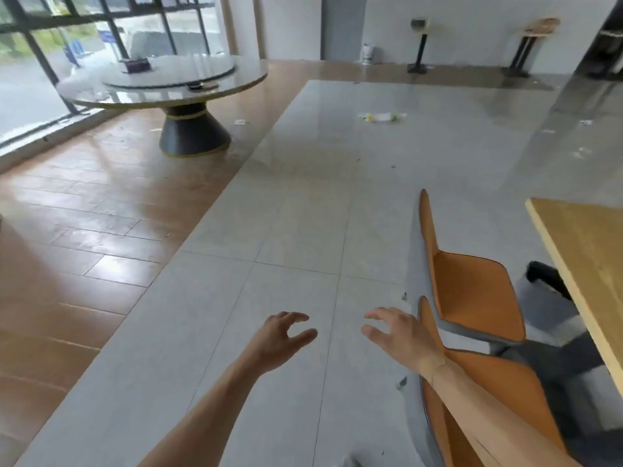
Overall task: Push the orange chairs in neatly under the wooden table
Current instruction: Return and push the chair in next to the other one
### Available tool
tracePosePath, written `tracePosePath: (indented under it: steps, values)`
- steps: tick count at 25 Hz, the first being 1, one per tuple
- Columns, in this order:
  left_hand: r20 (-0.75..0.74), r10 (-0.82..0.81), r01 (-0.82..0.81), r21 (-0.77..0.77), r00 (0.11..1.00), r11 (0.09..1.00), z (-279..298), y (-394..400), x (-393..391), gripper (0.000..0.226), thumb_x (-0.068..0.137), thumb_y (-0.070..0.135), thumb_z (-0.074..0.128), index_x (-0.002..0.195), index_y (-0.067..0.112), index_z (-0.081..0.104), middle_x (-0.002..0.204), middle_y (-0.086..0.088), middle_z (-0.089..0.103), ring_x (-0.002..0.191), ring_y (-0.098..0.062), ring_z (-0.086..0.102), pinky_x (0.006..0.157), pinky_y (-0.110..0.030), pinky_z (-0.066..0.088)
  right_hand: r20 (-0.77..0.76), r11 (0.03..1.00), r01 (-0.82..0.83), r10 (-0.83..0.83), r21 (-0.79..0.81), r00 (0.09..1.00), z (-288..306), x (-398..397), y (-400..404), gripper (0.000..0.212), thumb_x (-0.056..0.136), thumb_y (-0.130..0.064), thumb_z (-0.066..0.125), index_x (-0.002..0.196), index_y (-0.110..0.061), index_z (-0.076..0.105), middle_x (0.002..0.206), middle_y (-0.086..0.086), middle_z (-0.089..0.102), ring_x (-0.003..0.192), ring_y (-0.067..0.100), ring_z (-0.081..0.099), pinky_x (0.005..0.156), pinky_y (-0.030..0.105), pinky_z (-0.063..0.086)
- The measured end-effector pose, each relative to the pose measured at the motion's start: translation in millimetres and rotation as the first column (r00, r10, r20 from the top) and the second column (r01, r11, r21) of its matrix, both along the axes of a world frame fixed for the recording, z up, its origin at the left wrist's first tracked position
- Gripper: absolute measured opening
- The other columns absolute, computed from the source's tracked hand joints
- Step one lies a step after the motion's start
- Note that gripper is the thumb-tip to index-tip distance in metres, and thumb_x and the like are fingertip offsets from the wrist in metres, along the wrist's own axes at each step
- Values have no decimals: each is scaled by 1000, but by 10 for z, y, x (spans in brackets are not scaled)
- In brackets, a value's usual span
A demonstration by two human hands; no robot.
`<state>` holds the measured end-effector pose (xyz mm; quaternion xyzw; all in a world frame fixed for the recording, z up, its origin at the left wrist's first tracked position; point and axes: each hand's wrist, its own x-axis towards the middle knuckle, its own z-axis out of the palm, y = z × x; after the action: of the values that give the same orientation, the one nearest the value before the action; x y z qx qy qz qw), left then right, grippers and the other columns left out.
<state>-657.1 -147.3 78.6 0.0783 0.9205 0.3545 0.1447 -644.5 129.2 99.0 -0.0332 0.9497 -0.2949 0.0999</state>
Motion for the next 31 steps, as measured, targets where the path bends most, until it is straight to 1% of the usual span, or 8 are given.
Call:
tracePosePath:
  steps: [4,8,12,15,19,26,29,31]
  values:
    - [17,-253,254,-35,967,967,68,660,-744,52,86,63,54,131,36,55,135,13,54,128,-7,44,102,-29,37,-28,976,218,-218,13,976,-85,-176,511,42,92,-56,51,124,-31,60,130,-10,60,116,9,56,77,20,43]
    - [13,-447,446,-90,894,890,138,1280,-1356,52,86,63,54,131,37,55,135,14,54,129,-8,43,104,-30,36,3,918,396,-396,-14,918,-94,-199,928,44,94,-57,47,126,-29,59,130,-6,59,118,12,55,96,34,47]
    - [62,-636,638,-128,769,759,37,1949,-1627,56,84,67,50,132,38,54,138,14,53,129,-8,43,106,-33,38,10,814,580,-580,8,814,-182,87,1144,48,93,-62,44,129,-33,56,134,-16,57,119,4,55,94,27,48]
    - [113,-772,780,-123,625,614,-104,2476,-1721,57,83,64,53,133,36,53,138,11,54,126,-8,46,103,-32,41,41,692,721,-721,-5,692,-325,372,1201,48,93,-61,45,131,-33,56,134,-17,58,121,1,54,98,26,47]
    - [178,-909,915,-226,377,335,-320,3009,-1876,71,83,66,54,142,26,45,144,4,46,129,-17,44,106,-44,42,124,447,894,-887,-4,444,-516,647,1070,50,92,-61,47,132,-32,55,134,-14,58,122,6,54,100,30,47]
    - [243,-965,949,-271,-93,-160,-653,3337,-2289,74,78,74,51,139,33,47,148,7,42,136,-16,36,107,-38,34,219,69,994,-974,83,49,-751,431,336,40,92,-56,48,125,-35,59,123,-12,60,111,12,57,91,32,47]
    - [242,-941,916,-267,-237,-300,-830,3299,-2365,69,80,71,52,139,35,46,147,11,44,132,-11,38,105,-34,37,258,5,990,-966,139,-32,-881,285,-28,37,89,-58,39,109,-39,63,115,-14,61,114,15,54,98,40,41]
    - [224,-930,900,-268,-290,-345,-916,3266,-2364,73,80,74,49,141,34,43,146,12,42,131,-11,38,103,-34,36,246,-83,983,-962,162,-121,-973,240,-241,38,88,-65,42,115,-44,57,124,-21,56,122,12,46,106,48,32]
